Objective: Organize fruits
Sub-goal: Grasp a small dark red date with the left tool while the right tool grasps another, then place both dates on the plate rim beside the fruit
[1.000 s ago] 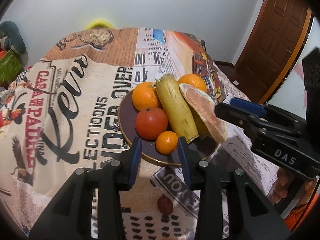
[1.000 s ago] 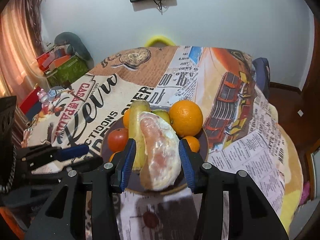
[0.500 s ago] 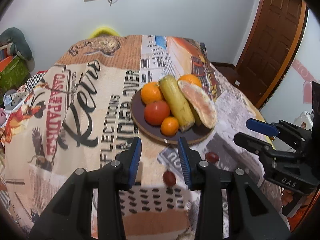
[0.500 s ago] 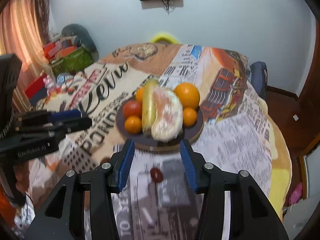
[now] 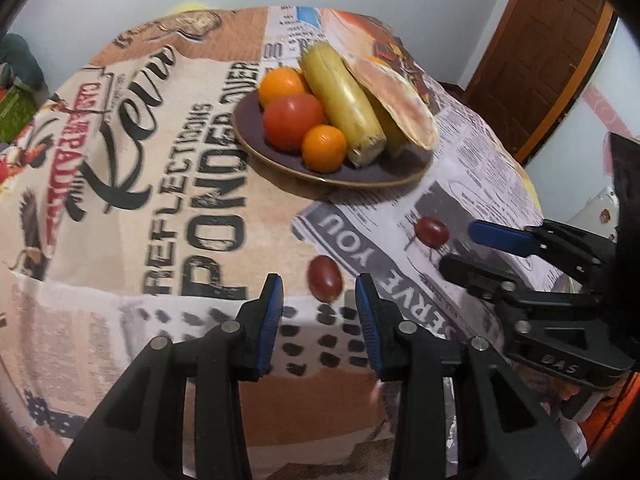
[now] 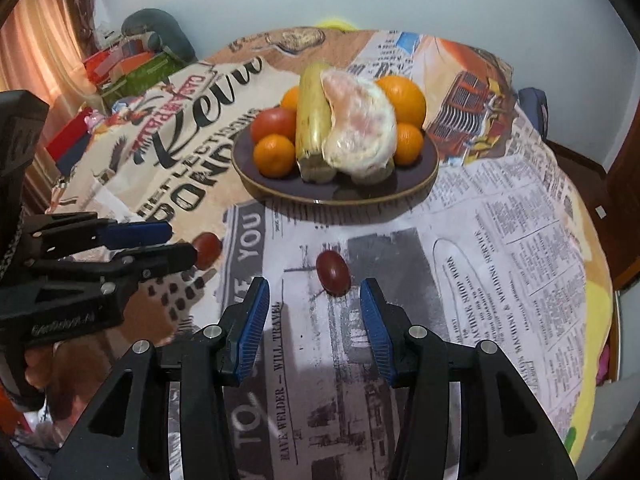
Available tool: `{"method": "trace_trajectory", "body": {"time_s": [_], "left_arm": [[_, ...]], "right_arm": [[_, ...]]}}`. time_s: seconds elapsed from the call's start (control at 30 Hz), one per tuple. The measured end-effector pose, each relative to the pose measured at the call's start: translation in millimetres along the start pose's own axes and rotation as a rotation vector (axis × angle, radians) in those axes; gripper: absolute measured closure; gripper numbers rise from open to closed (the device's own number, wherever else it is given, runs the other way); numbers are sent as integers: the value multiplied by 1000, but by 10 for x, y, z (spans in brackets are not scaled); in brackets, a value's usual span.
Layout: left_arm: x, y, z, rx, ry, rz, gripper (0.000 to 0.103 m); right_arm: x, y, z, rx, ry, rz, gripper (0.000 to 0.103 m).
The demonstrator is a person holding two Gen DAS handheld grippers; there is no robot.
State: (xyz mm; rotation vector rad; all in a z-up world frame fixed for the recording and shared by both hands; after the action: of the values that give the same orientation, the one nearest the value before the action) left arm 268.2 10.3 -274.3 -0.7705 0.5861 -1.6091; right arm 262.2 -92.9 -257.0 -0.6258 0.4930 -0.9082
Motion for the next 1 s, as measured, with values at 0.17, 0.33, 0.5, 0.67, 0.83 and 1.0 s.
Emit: {"method": "trace_trajectory", "body": {"time_s": [0.17,0.33,0.5,0.67,0.83,1.0], "left_arm": [[8,123,-33,-12,-7,0,69],[-29,138,-21,1,-23,-3,80],[-26,131,-13,8,-32,-14,85],[-21,70,13,22,-18,3,85],[-88,-36,129,57,-26,14,85],[-153,-114,296,98,-37,19,85]], "right_arm": [[71,121,-25,-7,10,-33,64],[149,202,-18,-17,59,-15,78],[102,204,-18,-15,49,5,86],[89,159,-1,-4,46,12,87],[63,79,96,29,45,17,87],[19,61,233,61,40,24,87]]}}
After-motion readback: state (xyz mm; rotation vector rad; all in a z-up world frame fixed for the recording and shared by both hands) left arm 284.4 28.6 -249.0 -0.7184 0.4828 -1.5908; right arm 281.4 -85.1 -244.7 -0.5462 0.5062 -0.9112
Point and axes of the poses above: each gripper's, at about its wrist camera, not at the fingertips, and y roughly the way its jaws point, x to its right, z to its top, the point moved 5 cm from there along y, roughly the way its jaws point, and after that the axes turned 10 degrees about x, right-handed, at the moved point
